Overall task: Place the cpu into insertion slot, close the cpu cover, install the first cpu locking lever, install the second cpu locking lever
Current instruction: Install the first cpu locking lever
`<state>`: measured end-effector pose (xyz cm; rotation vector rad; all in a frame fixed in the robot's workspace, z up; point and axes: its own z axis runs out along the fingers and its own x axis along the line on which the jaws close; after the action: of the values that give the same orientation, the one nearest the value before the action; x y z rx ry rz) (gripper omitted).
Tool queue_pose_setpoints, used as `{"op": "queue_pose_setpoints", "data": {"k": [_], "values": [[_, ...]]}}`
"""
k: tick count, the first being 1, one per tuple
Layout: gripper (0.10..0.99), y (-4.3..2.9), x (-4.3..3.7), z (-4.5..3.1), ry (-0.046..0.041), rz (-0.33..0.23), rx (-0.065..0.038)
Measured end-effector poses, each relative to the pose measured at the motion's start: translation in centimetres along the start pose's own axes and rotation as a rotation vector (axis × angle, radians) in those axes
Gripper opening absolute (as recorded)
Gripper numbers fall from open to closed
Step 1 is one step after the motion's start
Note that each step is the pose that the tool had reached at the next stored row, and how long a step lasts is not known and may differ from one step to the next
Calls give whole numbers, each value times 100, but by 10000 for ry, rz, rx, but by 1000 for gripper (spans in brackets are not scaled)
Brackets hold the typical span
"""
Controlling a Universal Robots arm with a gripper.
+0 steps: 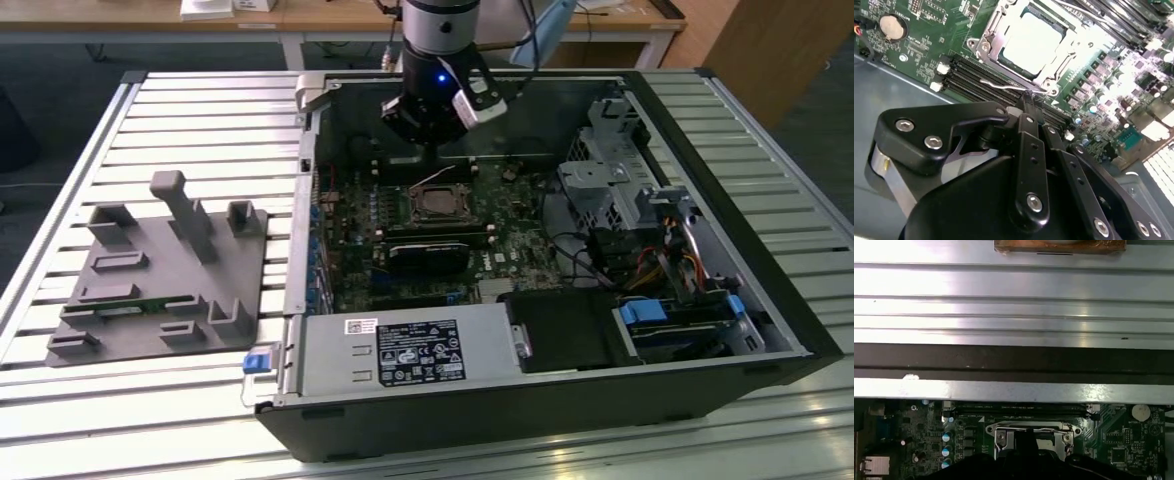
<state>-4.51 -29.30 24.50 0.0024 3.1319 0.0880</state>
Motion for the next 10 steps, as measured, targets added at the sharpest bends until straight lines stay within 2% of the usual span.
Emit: {"op": "queue_pose_setpoints", "data": {"k": [10], "values": [[106, 43, -71, 98, 0, 2, 27]]}}
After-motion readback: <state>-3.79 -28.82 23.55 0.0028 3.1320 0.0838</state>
